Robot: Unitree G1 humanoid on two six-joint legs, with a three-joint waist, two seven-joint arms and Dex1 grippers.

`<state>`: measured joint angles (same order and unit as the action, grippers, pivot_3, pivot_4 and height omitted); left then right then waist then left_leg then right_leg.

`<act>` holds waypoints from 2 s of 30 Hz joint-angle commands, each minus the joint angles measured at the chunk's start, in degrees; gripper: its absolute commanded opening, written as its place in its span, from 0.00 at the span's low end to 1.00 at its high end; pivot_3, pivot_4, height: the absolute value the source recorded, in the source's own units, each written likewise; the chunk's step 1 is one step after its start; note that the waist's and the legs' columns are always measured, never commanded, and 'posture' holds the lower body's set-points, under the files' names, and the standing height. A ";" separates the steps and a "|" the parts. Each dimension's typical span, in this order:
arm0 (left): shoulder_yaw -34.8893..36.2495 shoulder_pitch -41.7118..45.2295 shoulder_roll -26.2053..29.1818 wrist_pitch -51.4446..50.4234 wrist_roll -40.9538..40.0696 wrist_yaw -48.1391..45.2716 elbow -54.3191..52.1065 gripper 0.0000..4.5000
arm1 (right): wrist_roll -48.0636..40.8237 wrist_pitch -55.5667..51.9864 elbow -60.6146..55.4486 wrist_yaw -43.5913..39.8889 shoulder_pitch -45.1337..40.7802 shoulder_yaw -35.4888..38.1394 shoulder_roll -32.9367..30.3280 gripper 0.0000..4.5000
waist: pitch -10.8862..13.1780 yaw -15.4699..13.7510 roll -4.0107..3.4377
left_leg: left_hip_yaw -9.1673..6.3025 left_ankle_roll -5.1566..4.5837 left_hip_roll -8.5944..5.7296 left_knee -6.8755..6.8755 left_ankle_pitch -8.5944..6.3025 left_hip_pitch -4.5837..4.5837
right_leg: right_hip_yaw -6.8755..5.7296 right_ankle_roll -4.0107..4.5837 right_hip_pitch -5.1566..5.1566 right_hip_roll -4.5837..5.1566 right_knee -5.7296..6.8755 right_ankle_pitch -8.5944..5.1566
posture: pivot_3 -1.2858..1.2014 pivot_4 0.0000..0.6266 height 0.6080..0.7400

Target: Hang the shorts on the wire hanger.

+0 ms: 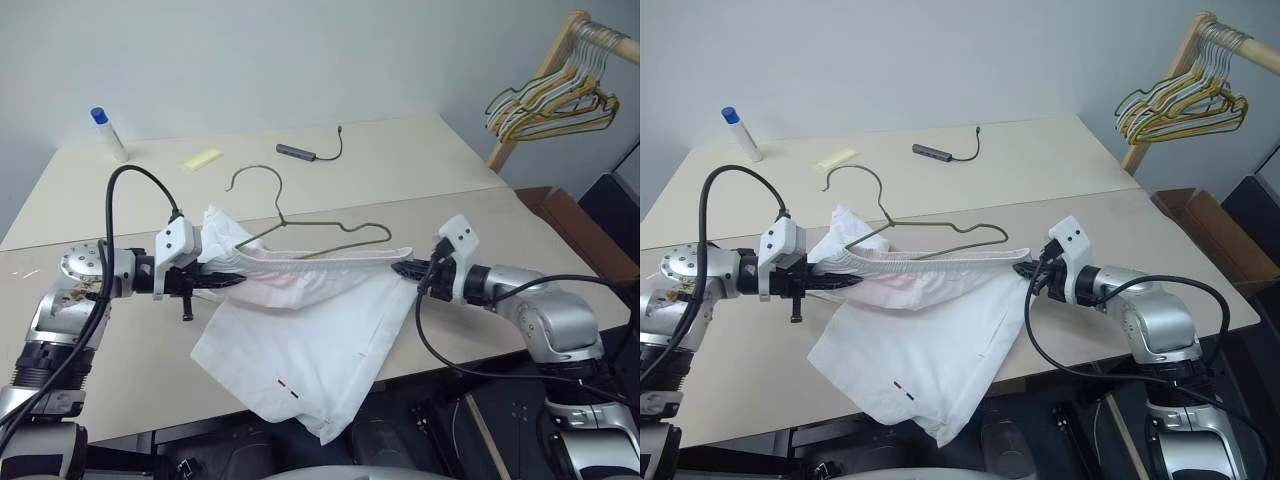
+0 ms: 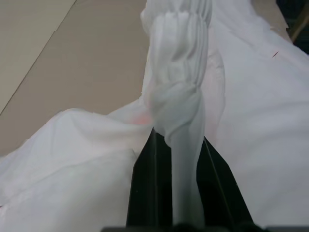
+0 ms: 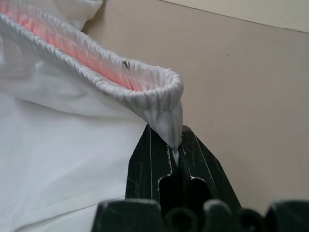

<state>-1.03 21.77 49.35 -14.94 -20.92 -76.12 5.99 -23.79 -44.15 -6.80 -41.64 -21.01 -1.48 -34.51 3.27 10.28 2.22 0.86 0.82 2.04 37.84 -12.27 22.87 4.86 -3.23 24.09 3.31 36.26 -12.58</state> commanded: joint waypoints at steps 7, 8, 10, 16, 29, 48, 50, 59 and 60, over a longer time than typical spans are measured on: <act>-0.22 -0.65 3.77 3.92 4.52 -1.22 0.66 0.00 | 1.20 1.01 0.36 -0.51 -1.49 1.89 -2.17 0.01 | 0.00 -0.08 0.00 | 0.00 0.00 0.00 0.00 0.00 -0.01 | 0.00 0.00 -0.01 0.00 0.00 0.00 | 0.47 0.00 1.00; -0.70 -0.35 3.81 4.77 5.51 -1.12 1.39 0.00 | 1.20 1.04 0.33 -0.64 -1.66 1.89 -2.19 0.01 | 0.00 -0.10 0.00 | 0.00 0.00 0.00 0.00 0.00 -0.01 | 0.00 0.00 -0.01 0.00 0.00 0.00 | 0.47 0.00 1.00; -1.64 0.32 3.73 6.32 7.92 0.19 3.01 0.00 | 1.15 0.99 0.14 -0.79 -1.85 1.94 -2.22 0.01 | 0.00 -0.15 0.00 | 0.00 0.00 0.00 0.00 0.00 -0.01 | 0.00 0.00 0.00 0.00 0.00 0.00 | 0.47 0.00 1.00; -2.71 2.12 3.13 7.78 9.98 2.19 6.25 0.00 | 1.21 1.87 -0.66 -1.94 -1.60 1.97 -3.01 0.01 | 0.00 -0.20 0.00 | 0.00 0.00 0.00 0.00 0.00 0.01 | -0.01 0.00 0.00 0.00 -0.01 0.00 | 0.47 0.00 1.00; -6.90 5.11 0.88 6.61 11.84 1.88 7.02 0.00 | -1.02 0.84 -11.67 -2.28 -5.79 -0.14 -1.71 0.01 | 0.00 -0.29 0.00 | 0.00 0.00 0.00 0.00 0.00 0.01 | -0.01 -0.01 0.02 0.00 0.01 0.00 | 0.47 0.00 1.00; -5.61 10.61 -2.83 5.12 11.64 2.09 9.35 0.00 | 0.19 3.47 -17.37 -7.80 -5.02 -2.28 -7.41 0.99 | -0.02 -0.22 0.01 | -0.01 0.00 -0.03 0.00 0.00 0.05 | -0.02 -0.01 0.04 0.03 -0.01 0.00 | 0.47 0.00 1.00; -5.56 10.66 -2.46 5.25 11.60 1.48 9.43 0.00 | -2.65 3.74 -17.06 -10.44 -5.37 1.04 -9.21 0.99 | -0.02 -0.53 0.01 | -0.02 0.00 -0.02 0.00 0.00 0.06 | -0.05 -0.01 0.02 0.03 -0.04 0.00 | 0.47 0.00 1.00; -6.18 13.26 -2.45 6.80 11.89 -1.70 11.22 0.00 | 3.71 13.63 1.51 -24.05 -17.73 -5.56 -14.40 0.99 | -0.04 0.08 -0.01 | 0.03 0.00 0.01 0.00 0.00 -0.07 | -0.04 0.01 -0.04 0.00 -0.03 -0.01 | 0.47 0.00 1.00; -6.22 13.46 -2.52 6.86 11.86 -1.92 11.22 0.00 | 5.16 15.10 4.11 -25.34 -19.22 -7.16 -14.18 0.99 | -0.04 0.18 -0.01 | 0.02 0.00 0.01 0.00 0.00 -0.02 | -0.05 0.01 -0.01 0.00 -0.03 0.00 | 0.47 0.00 1.00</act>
<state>-8.12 33.56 46.65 -8.82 -8.36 -77.48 17.83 -21.04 -32.41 -5.71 -64.55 -38.14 -7.03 -48.70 3.23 10.46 2.21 0.90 0.82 2.04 37.84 -12.27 22.85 4.82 -3.21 24.09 3.32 36.22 -12.58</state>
